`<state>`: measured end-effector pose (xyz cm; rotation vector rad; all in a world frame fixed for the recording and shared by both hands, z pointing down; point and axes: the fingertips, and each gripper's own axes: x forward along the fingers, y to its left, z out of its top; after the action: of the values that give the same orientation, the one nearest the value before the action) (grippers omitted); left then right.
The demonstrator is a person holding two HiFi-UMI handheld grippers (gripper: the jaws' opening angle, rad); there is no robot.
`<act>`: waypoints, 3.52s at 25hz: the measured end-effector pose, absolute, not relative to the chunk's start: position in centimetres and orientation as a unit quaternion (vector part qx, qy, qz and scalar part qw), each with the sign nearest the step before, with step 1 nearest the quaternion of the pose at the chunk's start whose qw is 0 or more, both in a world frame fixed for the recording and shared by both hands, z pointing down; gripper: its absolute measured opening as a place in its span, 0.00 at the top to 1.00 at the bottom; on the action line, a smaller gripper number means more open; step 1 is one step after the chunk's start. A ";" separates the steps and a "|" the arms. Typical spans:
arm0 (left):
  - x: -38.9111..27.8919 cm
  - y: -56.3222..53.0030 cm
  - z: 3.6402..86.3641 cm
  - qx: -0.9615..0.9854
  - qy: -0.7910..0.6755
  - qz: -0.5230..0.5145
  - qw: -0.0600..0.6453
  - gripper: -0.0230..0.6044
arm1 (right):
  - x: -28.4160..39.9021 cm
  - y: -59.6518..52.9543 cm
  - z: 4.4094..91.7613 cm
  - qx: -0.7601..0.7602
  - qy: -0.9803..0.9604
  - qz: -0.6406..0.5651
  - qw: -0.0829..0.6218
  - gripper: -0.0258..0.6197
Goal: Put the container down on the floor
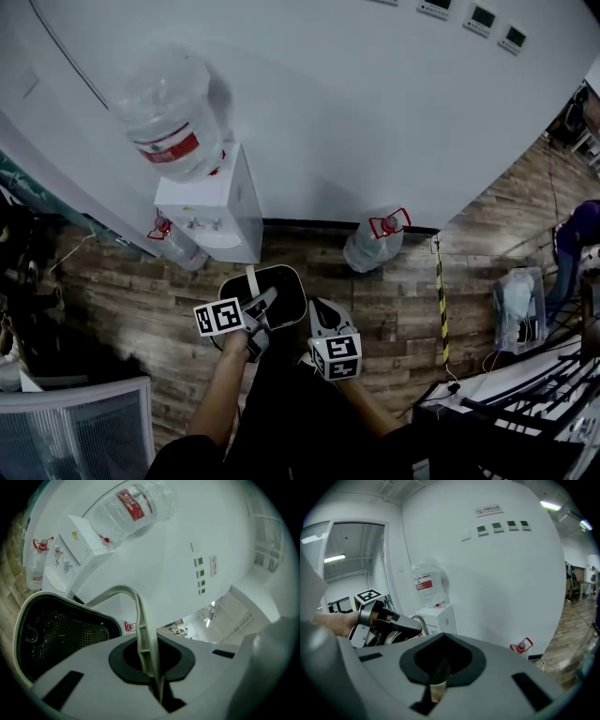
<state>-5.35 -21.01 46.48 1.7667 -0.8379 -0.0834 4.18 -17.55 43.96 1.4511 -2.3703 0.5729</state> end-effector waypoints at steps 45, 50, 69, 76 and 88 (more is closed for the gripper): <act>-0.1 -46.6 53.3 0.768 -0.257 0.060 0.583 0.94 | 7.1 -43.9 46.8 0.571 -0.763 0.236 0.189 0.94; 0.6 -48.4 53.5 0.767 -0.254 0.055 0.587 0.94 | 7.7 -45.7 46.6 0.568 -0.767 0.234 0.184 0.94; 2.5 -54.4 55.9 0.746 -0.321 0.087 0.576 0.94 | 10.6 -52.9 47.8 0.484 -0.824 0.220 0.196 0.94; 2.7 -55.0 57.3 0.754 -0.325 0.130 0.556 0.94 | 10.8 -52.8 49.4 0.485 -0.825 0.217 0.193 0.94; 2.2 -53.8 61.8 0.761 -0.326 0.168 0.535 0.94 | 10.0 -50.7 51.4 0.495 -0.826 0.199 0.184 0.94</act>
<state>2.23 -53.76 61.83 1.8130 -0.7766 0.4013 9.95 -50.73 51.42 1.3953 -2.3288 0.5619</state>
